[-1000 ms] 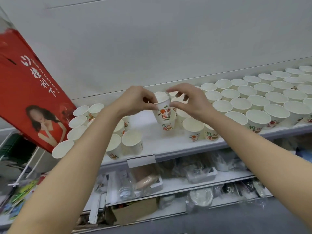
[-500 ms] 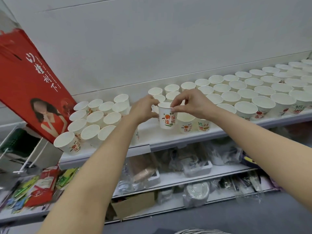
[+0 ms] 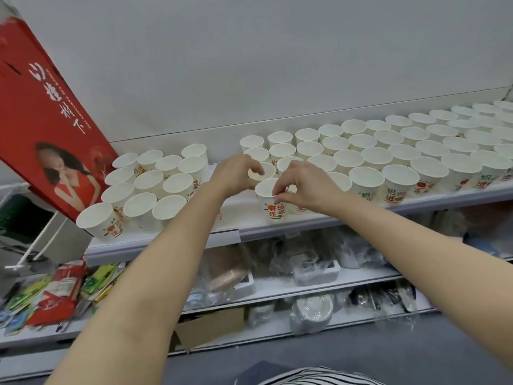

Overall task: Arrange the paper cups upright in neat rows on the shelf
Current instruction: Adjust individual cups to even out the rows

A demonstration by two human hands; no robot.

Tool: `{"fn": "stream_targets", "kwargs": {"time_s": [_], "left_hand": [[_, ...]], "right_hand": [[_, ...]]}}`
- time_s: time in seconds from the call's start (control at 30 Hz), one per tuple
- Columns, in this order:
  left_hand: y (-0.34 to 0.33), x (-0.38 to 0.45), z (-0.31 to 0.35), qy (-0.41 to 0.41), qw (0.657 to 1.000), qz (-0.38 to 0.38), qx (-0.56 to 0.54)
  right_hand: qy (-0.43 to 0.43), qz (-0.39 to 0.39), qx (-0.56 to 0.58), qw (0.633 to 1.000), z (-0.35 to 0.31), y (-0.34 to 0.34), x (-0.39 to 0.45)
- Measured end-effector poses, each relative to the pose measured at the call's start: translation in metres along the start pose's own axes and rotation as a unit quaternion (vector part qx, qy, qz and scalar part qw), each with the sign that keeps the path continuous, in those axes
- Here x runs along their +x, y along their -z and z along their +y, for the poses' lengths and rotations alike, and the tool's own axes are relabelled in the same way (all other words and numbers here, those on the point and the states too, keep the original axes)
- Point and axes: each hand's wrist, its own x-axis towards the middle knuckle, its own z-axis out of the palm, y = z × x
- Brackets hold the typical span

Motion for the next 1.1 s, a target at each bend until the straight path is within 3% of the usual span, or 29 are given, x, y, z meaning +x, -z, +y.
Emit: {"fn": "stream_targets", "kwargs": {"time_s": [0.13,0.3,0.43,0.57,0.7,0.83,0.97,1.1], "left_hand": [[0.015,-0.023,-0.016,0.066,0.996,0.063,-0.021],[0.034,-0.074,-0.052,0.167,0.969,0.172,-0.061],[0.031,-0.1,-0.063,0.16,0.977,0.115,-0.08],[0.026,-0.099,-0.056,0.136,0.99,0.028,-0.019],[0.032,-0.094,-0.058,0.112,0.994,0.012,0.003],[0.061,-0.083,-0.069,0.052,0.996,0.008,-0.071],[0.084,-0.072,-0.076,0.003,0.983,0.003,-0.184],[0.084,-0.057,-0.084,-0.009,0.976,0.011,-0.22]], "right_hand": [[0.046,0.005,-0.058,0.997,-0.004,-0.018,0.003],[0.083,0.109,-0.077,0.988,0.002,-0.034,0.002],[0.076,0.106,-0.073,0.989,0.001,-0.039,0.004],[0.07,0.099,-0.068,0.99,0.001,-0.043,0.009],[0.063,0.136,0.006,0.989,-0.011,-0.044,0.018],[0.021,0.122,0.097,0.987,-0.039,-0.042,0.049],[0.004,0.086,0.113,0.99,-0.053,-0.036,0.077],[-0.009,0.05,0.117,0.992,-0.059,-0.029,0.097]]}}
